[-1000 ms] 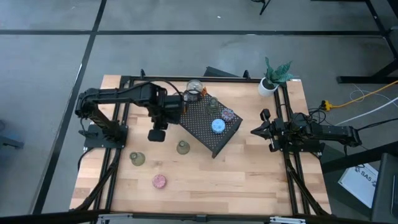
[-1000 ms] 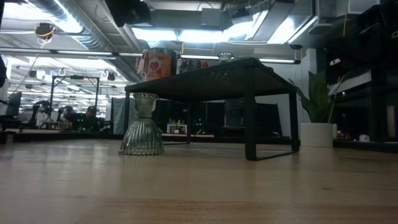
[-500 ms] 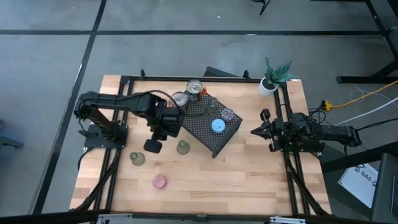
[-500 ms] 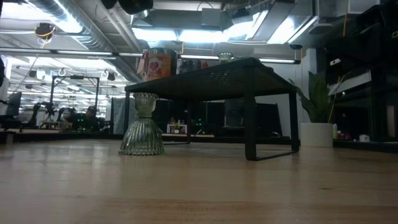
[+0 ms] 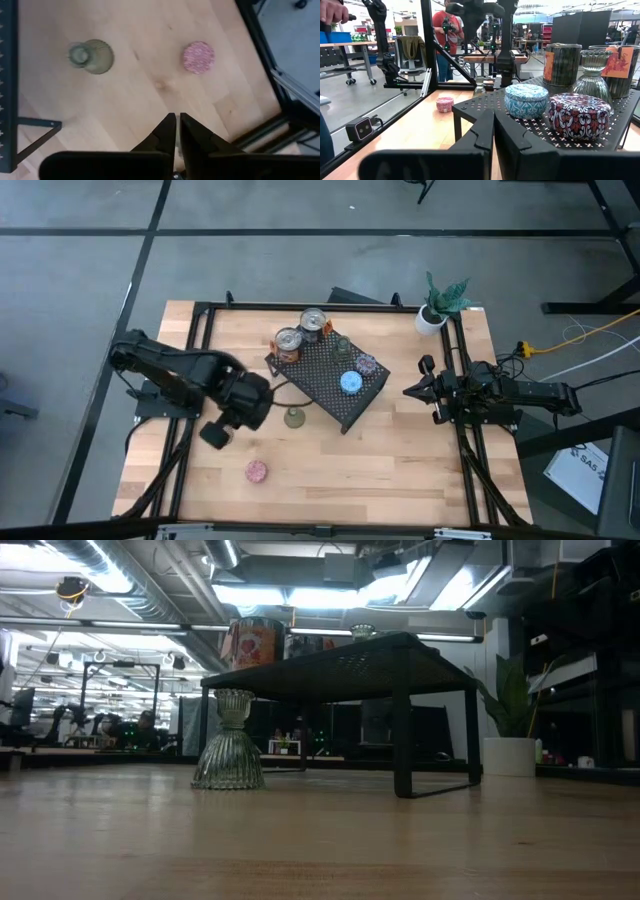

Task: Pick & Place candle stick holders
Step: Put the left glass candle holder on the shelf

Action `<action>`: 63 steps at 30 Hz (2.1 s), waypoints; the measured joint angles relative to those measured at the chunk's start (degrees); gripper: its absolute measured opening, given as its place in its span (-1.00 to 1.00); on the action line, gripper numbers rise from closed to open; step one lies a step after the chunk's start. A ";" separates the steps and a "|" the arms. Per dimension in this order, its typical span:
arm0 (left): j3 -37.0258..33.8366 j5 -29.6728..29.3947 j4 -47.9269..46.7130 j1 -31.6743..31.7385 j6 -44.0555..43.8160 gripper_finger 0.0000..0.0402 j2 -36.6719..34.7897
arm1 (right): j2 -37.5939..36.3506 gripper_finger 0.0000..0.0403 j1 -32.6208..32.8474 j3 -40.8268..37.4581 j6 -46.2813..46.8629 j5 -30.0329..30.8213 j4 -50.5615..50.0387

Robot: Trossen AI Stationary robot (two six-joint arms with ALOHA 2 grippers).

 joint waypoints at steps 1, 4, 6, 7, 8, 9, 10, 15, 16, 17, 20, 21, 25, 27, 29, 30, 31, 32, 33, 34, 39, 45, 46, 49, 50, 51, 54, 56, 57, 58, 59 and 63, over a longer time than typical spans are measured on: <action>0.00 -0.02 -0.18 -0.92 0.00 -0.90 -0.45 | 0.00 -0.92 0.00 0.00 0.00 -0.02 -0.02; 0.00 0.01 -0.56 -3.67 -0.04 -0.88 -1.67 | 0.00 -0.92 -0.01 0.00 -0.01 0.00 0.00; -0.01 -0.01 -1.03 -5.57 -0.02 -0.87 -2.70 | 0.00 -0.92 -0.01 0.00 -0.01 0.00 -0.01; -0.41 0.01 -0.69 -6.62 -0.07 -0.87 -3.42 | 0.00 -0.92 0.00 0.00 0.00 -0.01 0.00; -1.13 0.02 -0.61 -7.62 -0.52 -0.87 -4.26 | 0.00 -0.92 0.01 0.00 -0.01 -0.01 0.00; -2.11 0.05 -0.55 -8.48 -0.96 -0.87 -5.10 | 0.00 -0.92 0.00 0.00 0.00 -0.01 0.00; -3.19 0.08 -0.35 -9.30 -1.31 -0.87 -6.02 | 0.00 -0.92 0.00 0.00 -0.01 -0.01 0.00; -9.88 0.74 3.09 -12.71 -1.61 -0.86 -10.00 | 0.00 -0.92 -0.01 0.00 0.01 -0.02 0.00; -11.47 1.15 4.14 -13.34 -1.68 -0.86 -10.74 | 0.00 -0.92 0.01 0.00 0.00 0.00 0.00; -13.06 1.56 5.20 -13.96 -1.67 -0.86 -11.44 | 0.00 -0.92 0.01 0.00 0.00 -0.01 0.00; -17.37 1.77 7.25 -15.55 -2.37 -0.86 -12.96 | 0.00 -0.92 0.00 0.00 -0.01 -0.01 0.00; -18.59 1.80 7.61 -16.00 -3.10 -0.85 -13.18 | 0.00 -0.92 -0.01 0.00 0.00 -0.01 -0.01; -22.71 1.51 8.08 -17.81 -5.97 -0.82 -13.53 | 0.00 -0.92 0.01 0.00 0.01 0.00 0.00; -24.49 1.50 8.74 -18.61 -7.01 -0.79 -13.51 | 0.00 -0.92 0.01 0.00 -0.01 0.00 0.00; -26.00 1.48 10.06 -19.40 -8.09 -0.74 -13.52 | 0.00 -0.92 -0.01 0.00 -0.01 -0.01 0.00; -26.79 1.48 11.04 -19.74 -8.45 -0.71 -13.52 | 0.00 -0.92 -0.01 0.00 -0.01 0.00 0.00; -27.60 1.49 11.94 -20.03 -8.72 -0.68 -13.51 | 0.00 -0.92 -0.01 0.00 -0.01 0.00 0.00; -28.29 1.48 12.83 -20.32 -9.22 -0.64 -13.51 | 0.00 -0.92 0.01 0.00 -0.01 -0.02 0.00; -28.99 1.49 13.73 -20.64 -9.98 -0.61 -13.57 | 0.00 -0.92 -0.01 0.00 -0.01 0.00 0.00; -29.69 1.49 14.58 -20.94 -10.72 -0.57 -13.62 | 0.00 -0.92 0.00 0.00 0.00 0.00 0.00; -32.90 1.02 15.24 -21.23 -10.91 -0.35 -14.09 | 0.00 -0.92 0.01 0.00 -0.01 0.00 -0.01; -36.26 -3.09 15.49 -21.10 -11.73 -0.05 -15.57 | 0.00 -0.92 -0.01 0.00 0.01 -0.01 0.00; -36.79 -4.02 15.76 -21.09 -12.32 0.01 -15.79 | 0.00 -0.92 0.00 0.00 -0.01 -0.01 0.00; -37.88 -4.67 16.16 -21.08 -13.46 0.16 -16.11 | 0.00 -0.92 -0.01 0.00 0.01 0.00 -0.02; -38.11 -4.65 16.24 -21.08 -13.60 0.21 -16.13 | 0.00 -0.92 0.01 0.00 -0.01 -0.02 0.00; -38.46 -4.65 16.54 -21.08 -13.88 0.25 -16.13 | 0.00 -0.92 -0.01 0.00 -0.01 0.00 0.00; -39.91 -4.65 18.27 -21.06 -16.40 0.37 -16.13 | 0.00 -0.92 -0.01 0.00 -0.01 -0.01 0.00; -41.12 -4.61 18.91 -21.04 -18.51 0.45 -16.13 | 0.00 -0.92 0.01 0.00 0.00 -0.02 0.00; -41.59 -4.58 18.76 -21.04 -19.37 0.48 -16.13 | 0.00 -0.92 0.00 0.00 0.00 -0.01 0.00; -41.98 -4.58 18.64 -21.04 -19.98 0.51 -16.13 | 0.00 -0.92 -0.01 -0.02 -0.01 0.00 0.00; -42.23 -4.57 18.41 -20.94 -20.06 0.54 -16.13 | 0.00 -0.92 -0.01 0.00 -0.01 0.00 0.00; -42.36 -4.59 18.34 -20.00 -20.05 0.62 -16.13 | 0.00 -0.92 0.01 0.00 0.00 -0.01 0.00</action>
